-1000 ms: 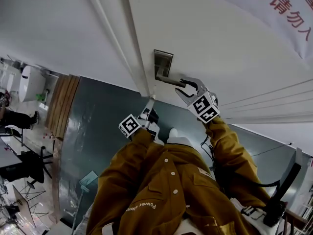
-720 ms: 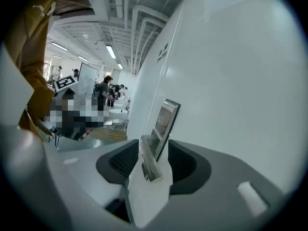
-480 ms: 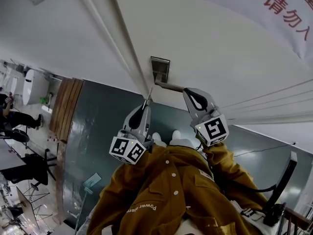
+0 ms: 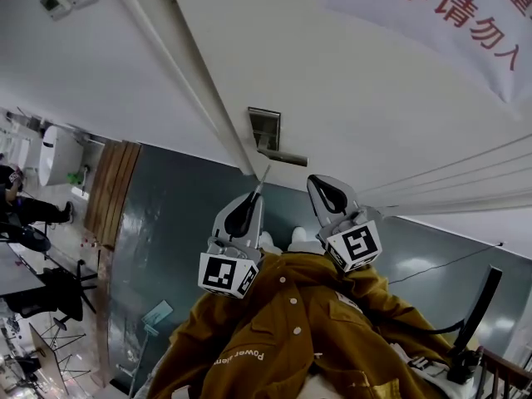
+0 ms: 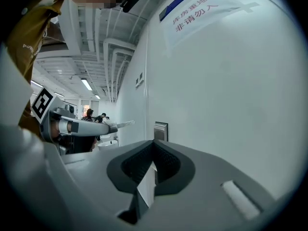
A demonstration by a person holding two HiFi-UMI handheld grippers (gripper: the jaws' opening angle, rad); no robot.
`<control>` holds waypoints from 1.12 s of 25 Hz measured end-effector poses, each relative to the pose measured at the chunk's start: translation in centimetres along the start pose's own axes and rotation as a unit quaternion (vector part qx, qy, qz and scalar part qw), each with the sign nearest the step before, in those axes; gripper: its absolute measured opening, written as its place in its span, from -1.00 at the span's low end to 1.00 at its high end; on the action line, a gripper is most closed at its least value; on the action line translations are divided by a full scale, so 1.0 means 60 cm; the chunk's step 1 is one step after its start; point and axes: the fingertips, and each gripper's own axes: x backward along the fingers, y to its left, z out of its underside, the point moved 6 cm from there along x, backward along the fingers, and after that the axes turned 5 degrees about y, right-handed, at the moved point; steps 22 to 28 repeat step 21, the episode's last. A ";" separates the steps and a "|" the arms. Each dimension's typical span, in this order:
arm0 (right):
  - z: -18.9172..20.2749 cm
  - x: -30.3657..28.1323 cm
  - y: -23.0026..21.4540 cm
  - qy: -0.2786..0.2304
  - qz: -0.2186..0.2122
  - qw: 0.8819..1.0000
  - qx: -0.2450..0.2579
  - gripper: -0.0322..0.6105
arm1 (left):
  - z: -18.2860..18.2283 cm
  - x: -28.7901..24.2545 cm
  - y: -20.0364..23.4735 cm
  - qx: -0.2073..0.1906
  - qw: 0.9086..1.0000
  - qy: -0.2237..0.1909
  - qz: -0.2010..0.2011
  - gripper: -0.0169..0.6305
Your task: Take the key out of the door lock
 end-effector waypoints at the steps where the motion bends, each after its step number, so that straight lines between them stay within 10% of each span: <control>1: 0.000 0.000 0.000 0.001 -0.001 1.000 0.001 -0.89 | 0.000 -0.001 -0.002 -0.002 1.000 0.003 0.000 -0.87; 28: -0.010 -0.003 0.013 -0.008 -0.012 1.000 0.001 -0.89 | 0.003 -0.001 -0.007 -0.011 1.000 0.017 -0.006 -0.87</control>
